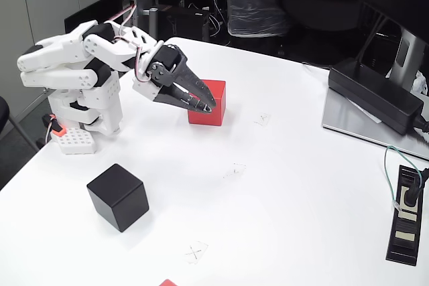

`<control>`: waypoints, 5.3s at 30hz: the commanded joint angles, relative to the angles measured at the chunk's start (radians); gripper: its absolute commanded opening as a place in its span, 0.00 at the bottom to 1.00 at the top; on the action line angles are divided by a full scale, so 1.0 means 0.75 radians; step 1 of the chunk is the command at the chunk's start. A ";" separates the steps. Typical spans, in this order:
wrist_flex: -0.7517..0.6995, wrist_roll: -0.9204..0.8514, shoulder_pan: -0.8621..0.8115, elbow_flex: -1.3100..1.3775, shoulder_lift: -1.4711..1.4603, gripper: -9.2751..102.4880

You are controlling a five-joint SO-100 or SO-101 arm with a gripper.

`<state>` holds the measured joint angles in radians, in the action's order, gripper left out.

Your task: Stack the three blocks in an ordered color.

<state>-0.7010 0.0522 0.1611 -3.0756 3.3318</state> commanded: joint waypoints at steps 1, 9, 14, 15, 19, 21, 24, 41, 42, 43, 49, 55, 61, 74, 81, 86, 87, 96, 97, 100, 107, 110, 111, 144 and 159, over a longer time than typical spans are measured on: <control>-0.006 -0.123 -0.065 0.121 0.000 0.11; -0.008 -0.378 -0.292 0.319 0.000 0.12; -0.100 -0.391 -0.407 0.487 -0.027 0.22; -0.135 -0.393 -0.427 0.532 -0.045 0.24; -0.278 -0.385 -0.487 0.755 -0.162 0.32; -0.329 -0.382 -0.513 0.884 -0.258 0.34; -0.389 -0.382 -0.562 1.086 -0.466 0.34; -0.607 -0.544 -0.929 1.978 -1.728 0.35; -0.622 -0.554 -0.947 2.011 -1.773 0.35; -0.632 -0.565 -0.963 2.047 -1.816 0.35; -0.706 -0.567 -1.023 2.252 -2.084 0.41; -0.734 -0.567 -1.033 2.422 -2.358 0.44; -0.814 -0.567 -1.035 2.577 -2.616 0.42; -1.045 -0.571 -1.119 3.082 -3.029 0.41; -1.098 -0.755 -1.219 3.213 -3.154 0.41; -1.082 -0.798 -1.217 3.215 -3.217 0.41; -1.082 -0.794 -1.215 3.217 -3.223 0.41; -0.927 -0.789 -1.215 3.213 -3.234 0.41; -0.922 -0.798 -1.215 3.205 -3.234 0.41; -0.918 -0.802 -1.215 3.197 -3.236 0.41; -0.912 -0.804 -1.213 3.211 -3.299 0.41; -0.904 -0.810 -1.213 3.215 -3.354 0.41; -0.904 -0.822 -1.213 3.215 -3.356 0.41; -1.178 -0.912 -0.967 3.215 -3.021 0.17; -1.178 -0.896 -0.710 2.996 -2.579 0.17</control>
<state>-1.5815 -0.6228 -0.4034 -0.7762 1.2701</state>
